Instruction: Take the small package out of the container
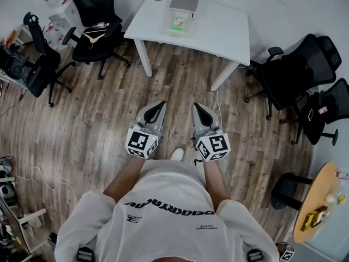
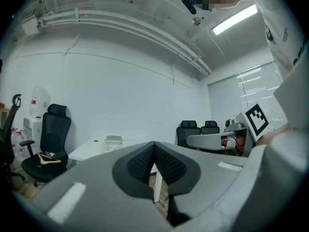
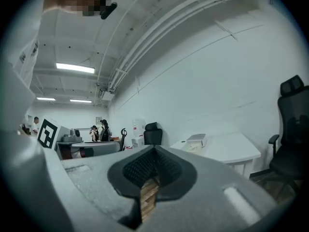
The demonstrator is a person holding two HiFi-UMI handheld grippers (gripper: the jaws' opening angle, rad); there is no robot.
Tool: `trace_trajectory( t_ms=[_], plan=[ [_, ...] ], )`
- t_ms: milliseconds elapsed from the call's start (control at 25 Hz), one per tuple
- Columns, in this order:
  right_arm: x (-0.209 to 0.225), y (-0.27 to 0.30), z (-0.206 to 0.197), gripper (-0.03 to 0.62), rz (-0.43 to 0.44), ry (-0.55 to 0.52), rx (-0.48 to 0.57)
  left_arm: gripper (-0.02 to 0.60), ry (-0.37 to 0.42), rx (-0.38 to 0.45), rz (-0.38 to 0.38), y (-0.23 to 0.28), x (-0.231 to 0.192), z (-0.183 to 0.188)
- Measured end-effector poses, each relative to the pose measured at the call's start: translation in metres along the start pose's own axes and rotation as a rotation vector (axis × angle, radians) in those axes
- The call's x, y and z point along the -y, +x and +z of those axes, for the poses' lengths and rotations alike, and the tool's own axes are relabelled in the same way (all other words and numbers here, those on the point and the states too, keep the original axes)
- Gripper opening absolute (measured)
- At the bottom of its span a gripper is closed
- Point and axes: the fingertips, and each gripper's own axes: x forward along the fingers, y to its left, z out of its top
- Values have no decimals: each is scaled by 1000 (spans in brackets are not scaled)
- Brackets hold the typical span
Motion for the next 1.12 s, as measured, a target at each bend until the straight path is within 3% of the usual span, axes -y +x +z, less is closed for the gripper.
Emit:
trace_trajectory(
  t_ms=[440,720,1120],
  plan=[
    [45,3,4,-2,18,26,10,2,-11,-5,20,30,17,-6],
    [47,4,2,-2,50,67,23,3,-12,-35,39,29,18,-10],
    [58,18,9,-3,57,26,40,5,-14,-36,22,55,13,-12]
  ],
)
